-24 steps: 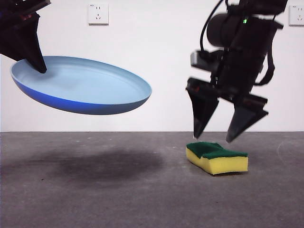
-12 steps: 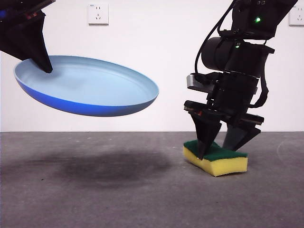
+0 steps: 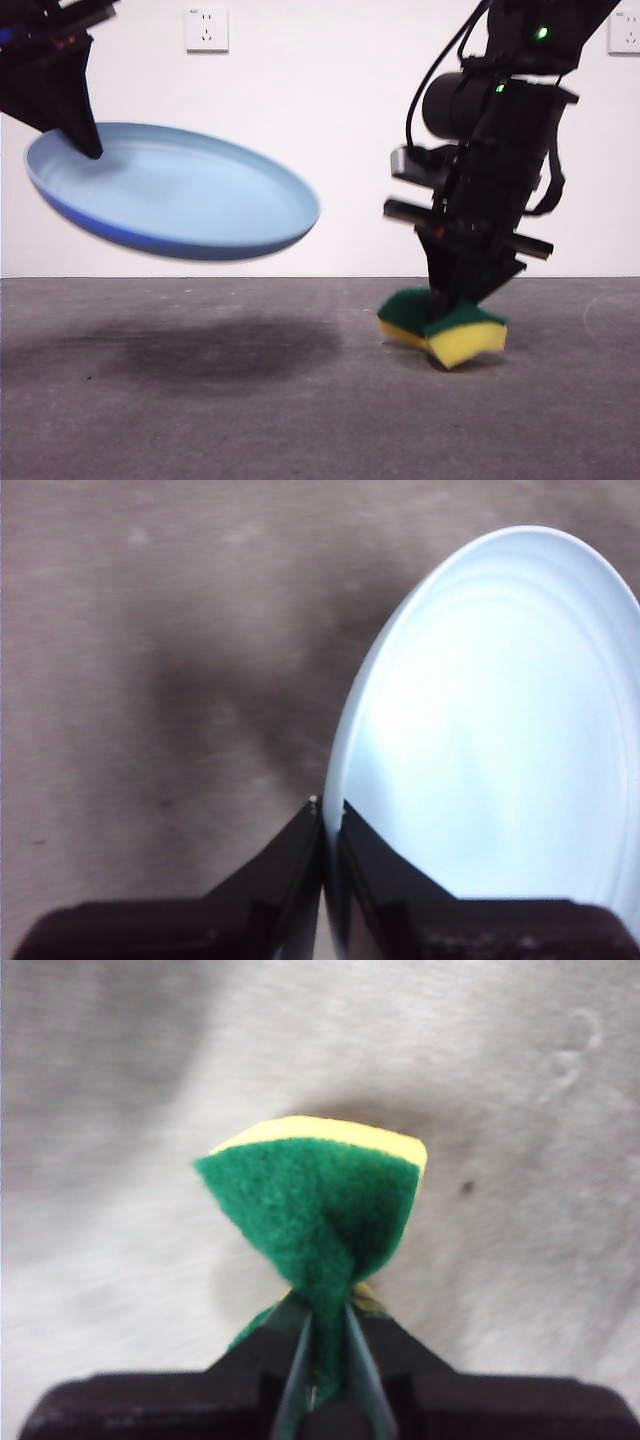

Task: Pick up the plate,pick up the cloth,clean the plate with the cloth

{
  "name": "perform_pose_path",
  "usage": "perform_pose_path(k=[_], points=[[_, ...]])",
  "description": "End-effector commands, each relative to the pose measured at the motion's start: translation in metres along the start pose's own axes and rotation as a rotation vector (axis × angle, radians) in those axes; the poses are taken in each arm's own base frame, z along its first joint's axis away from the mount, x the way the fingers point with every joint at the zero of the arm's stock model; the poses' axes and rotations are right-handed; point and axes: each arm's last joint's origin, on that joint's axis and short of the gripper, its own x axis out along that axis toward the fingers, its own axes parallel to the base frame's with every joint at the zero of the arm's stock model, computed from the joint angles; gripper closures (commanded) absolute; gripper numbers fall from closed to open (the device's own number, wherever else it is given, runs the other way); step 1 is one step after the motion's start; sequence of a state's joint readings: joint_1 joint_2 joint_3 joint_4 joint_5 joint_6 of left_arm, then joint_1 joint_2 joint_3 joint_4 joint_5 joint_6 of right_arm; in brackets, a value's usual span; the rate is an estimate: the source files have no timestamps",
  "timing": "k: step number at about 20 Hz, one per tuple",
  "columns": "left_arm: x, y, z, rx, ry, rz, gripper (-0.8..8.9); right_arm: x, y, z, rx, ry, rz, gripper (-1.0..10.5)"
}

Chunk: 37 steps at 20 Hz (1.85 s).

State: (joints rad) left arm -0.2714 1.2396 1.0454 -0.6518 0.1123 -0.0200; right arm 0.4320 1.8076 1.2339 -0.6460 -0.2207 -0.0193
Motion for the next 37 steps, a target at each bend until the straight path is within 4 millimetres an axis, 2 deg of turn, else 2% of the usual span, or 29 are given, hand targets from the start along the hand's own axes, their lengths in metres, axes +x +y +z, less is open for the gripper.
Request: perform_pose_path(k=[1, 5, 7, 9, 13, 17, 21, 24, 27, 30, 32, 37], points=[[0.013, 0.001, 0.000, 0.004, 0.013, 0.024, 8.22, -0.037, 0.012, 0.003, -0.004, -0.116, 0.069, 9.6], [0.036, -0.001, 0.002, -0.038, 0.047, -0.003, 8.22, -0.097, 0.042, 0.002, -0.050, -0.344, 0.108, 9.6], [0.044, -0.009, 0.004, -0.052, 0.042, -0.122, 8.22, -0.105, 0.059, 0.003, -0.099, -0.400, 0.129, 9.6], [0.045, -0.018, 0.006, -0.074, 0.025, -0.215, 8.22, -0.100, 0.072, 0.003, -0.129, -0.399, 0.140, 9.6], [0.041, -0.035, 0.011, -0.052, 0.012, -0.279, 8.22, -0.079, 0.093, 0.004, -0.151, -0.373, 0.043, 9.6], [0.041, -0.049, 0.012, -0.042, 0.005, -0.343, 8.22, -0.063, 0.114, 0.010, -0.176, -0.410, 0.094, 9.6], [0.040, -0.048, 0.017, -0.035, -0.048, -0.347, 8.22, -0.056, 0.137, 0.001, -0.223, -0.362, 0.134, 9.6], [0.040, -0.036, 0.022, -0.059, -0.093, -0.323, 8.22, -0.052, 0.155, -0.012, -0.272, -0.281, 0.147, 9.6], [0.040, -0.023, 0.020, -0.093, -0.065, -0.288, 8.22, -0.048, 0.155, -0.030, -0.283, -0.111, 0.096, 9.6], [0.040, -0.010, 0.012, -0.119, 0.014, -0.261, 8.22, -0.054, 0.142, -0.036, -0.264, -0.097, -0.164, 9.6], [0.039, -0.009, 0.006, -0.106, 0.075, -0.307, 8.22, -0.059, 0.132, -0.028, -0.253, -0.179, -0.337, 9.6], [0.037, -0.014, 0.001, -0.095, 0.128, -0.448, 8.22, -0.064, 0.114, -0.005, -0.181, -0.350, -0.310, 9.6]])
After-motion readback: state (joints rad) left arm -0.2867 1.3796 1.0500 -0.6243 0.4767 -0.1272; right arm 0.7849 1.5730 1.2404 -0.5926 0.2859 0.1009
